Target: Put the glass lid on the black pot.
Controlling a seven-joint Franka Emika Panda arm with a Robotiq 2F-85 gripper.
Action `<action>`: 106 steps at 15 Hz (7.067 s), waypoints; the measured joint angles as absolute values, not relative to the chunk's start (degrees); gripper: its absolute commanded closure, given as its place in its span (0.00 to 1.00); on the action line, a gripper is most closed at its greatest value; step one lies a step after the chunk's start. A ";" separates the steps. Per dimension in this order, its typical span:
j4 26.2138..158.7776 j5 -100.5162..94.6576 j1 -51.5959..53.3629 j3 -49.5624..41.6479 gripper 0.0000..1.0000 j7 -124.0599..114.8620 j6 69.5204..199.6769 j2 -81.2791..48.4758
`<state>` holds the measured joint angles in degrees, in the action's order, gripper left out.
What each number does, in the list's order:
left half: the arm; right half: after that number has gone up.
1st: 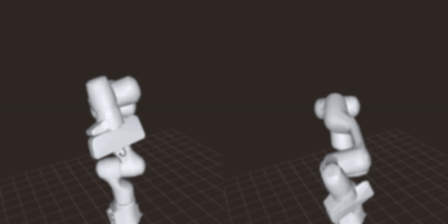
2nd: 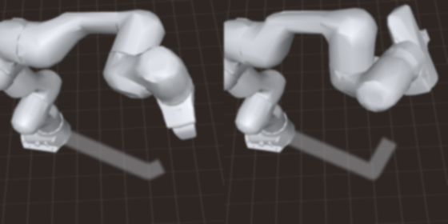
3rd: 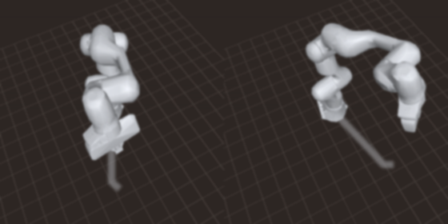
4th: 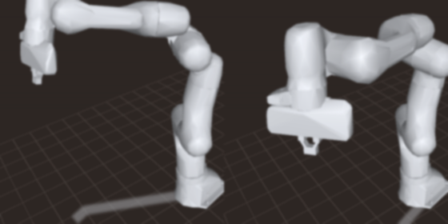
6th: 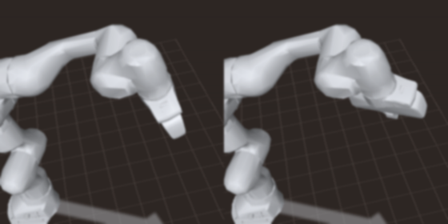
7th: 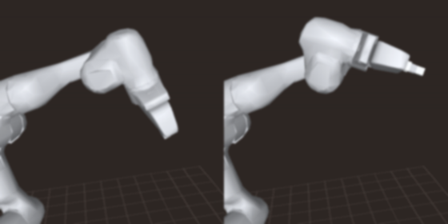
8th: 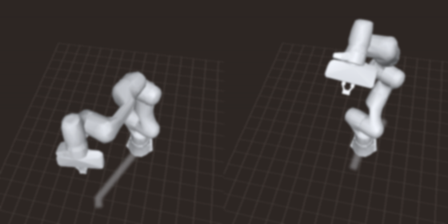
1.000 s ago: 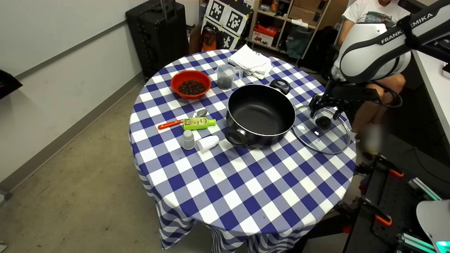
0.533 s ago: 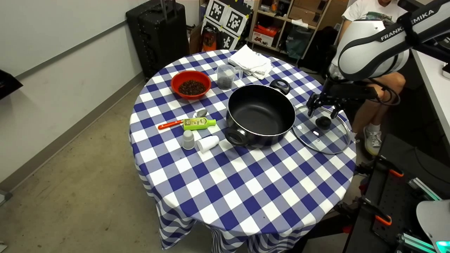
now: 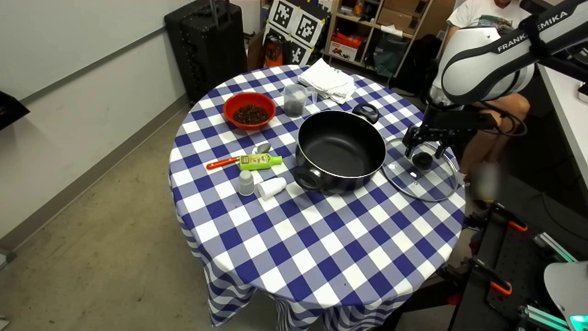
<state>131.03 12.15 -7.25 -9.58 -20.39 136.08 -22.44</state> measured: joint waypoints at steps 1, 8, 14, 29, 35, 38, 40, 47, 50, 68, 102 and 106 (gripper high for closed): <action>131.01 12.15 -7.25 -9.55 0.00 -20.26 135.75 -22.44; 131.01 11.16 -7.29 -10.12 0.00 -20.26 134.01 -22.61; 131.01 11.07 -7.28 -10.18 0.49 -20.26 133.99 -22.61; 131.59 7.43 -6.96 -12.39 0.75 -22.72 133.21 -21.25; 133.31 -8.77 -5.72 -17.80 0.75 -33.34 127.74 -8.56; 132.72 -15.15 -5.73 -16.09 0.75 -35.44 124.18 -0.40; 131.48 -16.53 -5.69 -13.21 0.75 -34.73 122.09 4.10; 120.95 -13.34 -0.56 -0.09 0.75 -27.50 118.37 6.24; 116.01 -10.55 1.86 2.86 0.75 -23.64 118.71 2.62; 108.51 -3.94 3.56 4.20 0.75 -11.50 123.98 -15.79; 105.52 -2.24 2.79 2.89 0.75 -10.02 123.91 -23.61; 105.52 -2.24 2.70 2.69 0.75 -10.00 123.91 -23.87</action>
